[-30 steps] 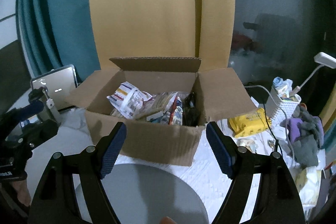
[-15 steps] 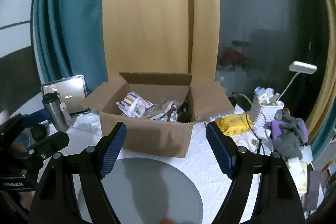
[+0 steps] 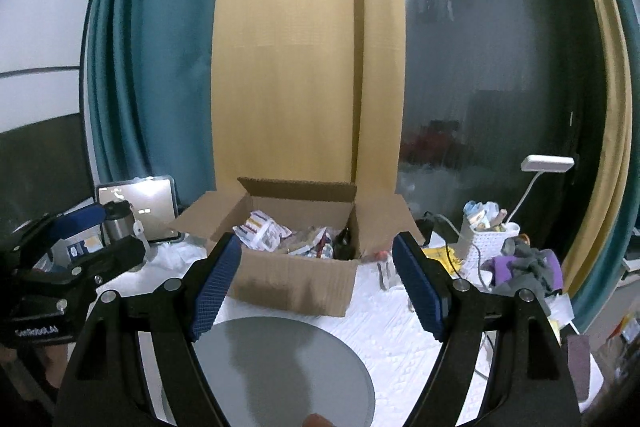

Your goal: Organize snacks

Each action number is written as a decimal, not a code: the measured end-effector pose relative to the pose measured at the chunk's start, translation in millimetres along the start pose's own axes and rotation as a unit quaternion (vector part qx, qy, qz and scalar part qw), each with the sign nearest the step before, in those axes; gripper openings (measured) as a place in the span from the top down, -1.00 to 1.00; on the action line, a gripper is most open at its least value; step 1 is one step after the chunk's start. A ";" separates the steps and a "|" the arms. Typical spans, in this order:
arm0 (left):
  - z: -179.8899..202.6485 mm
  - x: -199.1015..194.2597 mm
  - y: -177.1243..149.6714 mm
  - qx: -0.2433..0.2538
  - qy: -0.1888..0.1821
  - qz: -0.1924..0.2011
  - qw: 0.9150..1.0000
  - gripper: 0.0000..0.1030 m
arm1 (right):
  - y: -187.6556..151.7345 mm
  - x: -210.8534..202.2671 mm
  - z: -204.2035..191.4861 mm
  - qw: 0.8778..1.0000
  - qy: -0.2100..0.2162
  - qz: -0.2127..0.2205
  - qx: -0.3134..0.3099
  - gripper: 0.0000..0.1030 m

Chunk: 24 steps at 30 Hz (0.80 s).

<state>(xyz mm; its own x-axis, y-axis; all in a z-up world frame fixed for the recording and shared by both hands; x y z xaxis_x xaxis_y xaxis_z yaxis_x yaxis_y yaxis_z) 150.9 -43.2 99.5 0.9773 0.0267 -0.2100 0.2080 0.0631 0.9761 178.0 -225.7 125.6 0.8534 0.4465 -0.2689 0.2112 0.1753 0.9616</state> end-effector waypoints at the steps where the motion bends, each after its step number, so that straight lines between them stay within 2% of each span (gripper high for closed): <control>1: -0.2 -2.1 1.1 -0.001 0.000 0.003 1.000 -0.74 | 0.6 -2.6 -0.3 1.000 0.000 0.003 0.000 -0.57; 24: -1.1 -13.1 6.3 0.006 -0.001 0.019 1.000 -0.74 | 3.2 -15.0 0.5 1.000 -0.006 0.015 -0.002 -0.57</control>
<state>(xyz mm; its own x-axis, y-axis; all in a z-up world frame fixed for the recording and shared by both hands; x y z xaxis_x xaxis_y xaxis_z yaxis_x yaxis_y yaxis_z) 139.4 -42.1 108.4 0.9846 0.0263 -0.1730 0.1715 0.0506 0.9839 166.1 -232.2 132.7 0.8650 0.4414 -0.2388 0.1833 0.1649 0.9691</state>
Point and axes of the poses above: each gripper's, at about its wrist camera, not at the fingertips, and x roughly the way its jaws point, z to its right, y to its top, the point moved 3 cm from there along x, roughly the way its jaws point, and after that the axes turned 6 degrees about y, right-handed, at the moved point
